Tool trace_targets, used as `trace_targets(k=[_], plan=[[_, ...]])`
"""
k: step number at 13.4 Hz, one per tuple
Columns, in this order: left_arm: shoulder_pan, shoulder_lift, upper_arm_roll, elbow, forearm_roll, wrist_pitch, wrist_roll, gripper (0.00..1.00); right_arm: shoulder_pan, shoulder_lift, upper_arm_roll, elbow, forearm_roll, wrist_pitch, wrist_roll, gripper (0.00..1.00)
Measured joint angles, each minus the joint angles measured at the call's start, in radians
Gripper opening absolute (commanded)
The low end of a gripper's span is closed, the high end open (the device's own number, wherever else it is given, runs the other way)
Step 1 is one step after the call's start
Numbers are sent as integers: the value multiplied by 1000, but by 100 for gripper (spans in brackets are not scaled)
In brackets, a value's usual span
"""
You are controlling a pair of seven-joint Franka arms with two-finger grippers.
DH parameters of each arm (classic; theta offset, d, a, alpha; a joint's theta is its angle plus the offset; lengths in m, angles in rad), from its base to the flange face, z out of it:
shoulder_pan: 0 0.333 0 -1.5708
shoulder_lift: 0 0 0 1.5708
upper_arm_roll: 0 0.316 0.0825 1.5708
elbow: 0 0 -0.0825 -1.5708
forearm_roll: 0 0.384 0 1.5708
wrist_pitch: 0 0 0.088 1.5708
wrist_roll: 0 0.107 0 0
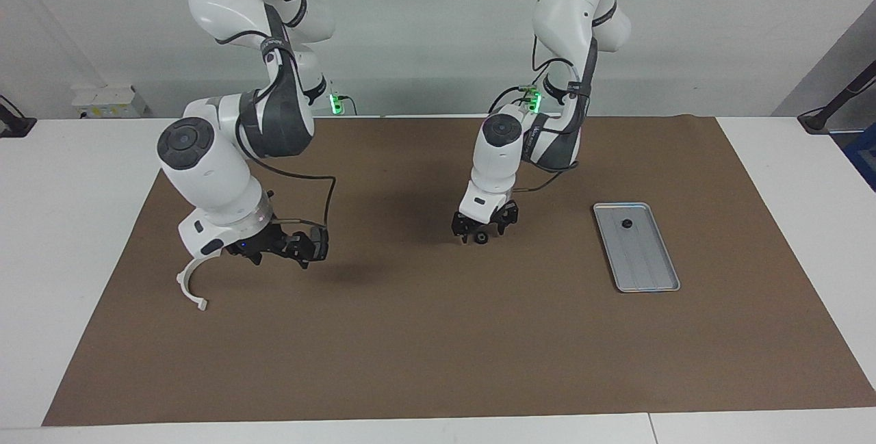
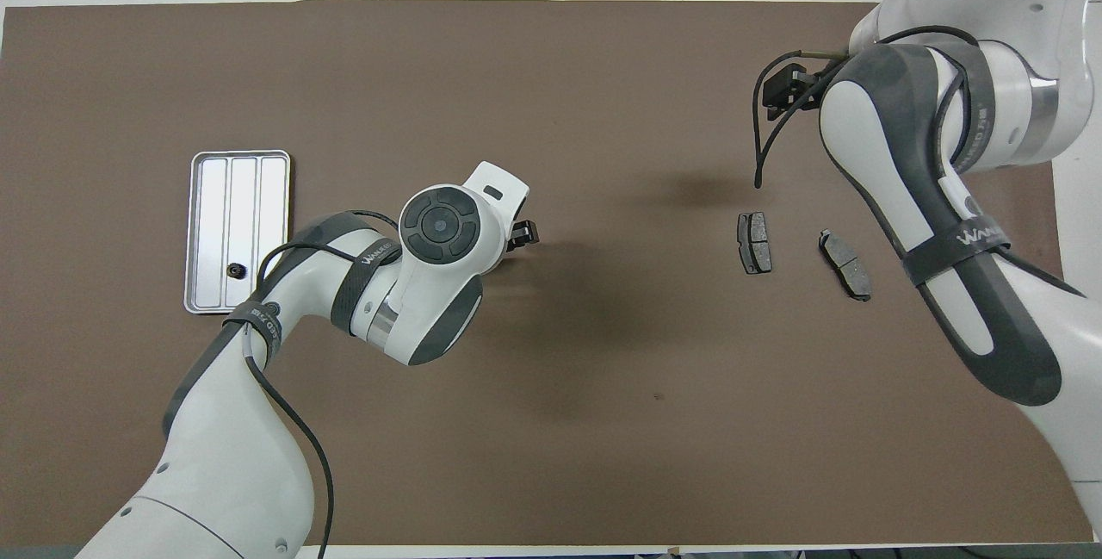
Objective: Pick bearing gear from pile to tray
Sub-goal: 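Grasp the second bearing with the left gripper while the right gripper withdraws, then carry the second bearing into the tray and release it with the left gripper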
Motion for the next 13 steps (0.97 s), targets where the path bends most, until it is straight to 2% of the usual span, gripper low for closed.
trace_targets(k=[2,3,4,5,6,9,11,13], plan=[[0,0,0,-15,0,9,0,95,-18,-22,0,-8,0,-11,-50,100],[-1,0,-1,-18,0,10,0,87,-29,-44,-1,-24,0,-12,-92,100],[-1,0,-2,-19,0,11,0,62,-40,-78,-1,-53,0,-12,-128,100],[-1,0,-3,-19,0,13,0,20,-48,-120,-1,-92,0,-12,-151,100],[-1,0,-2,-19,0,16,0,0,-52,-166,-1,-132,0,-13,-159,100],[2,-4,5,-8,2,21,0,0,-58,-314,-1,-228,0,-65,-160,100],[10,-3,7,18,2,19,0,0,-63,-397,-1,-250,0,-153,-160,100],[32,-2,12,80,4,-47,19,0,-67,-471,-1,-262,0,-240,-167,100]])
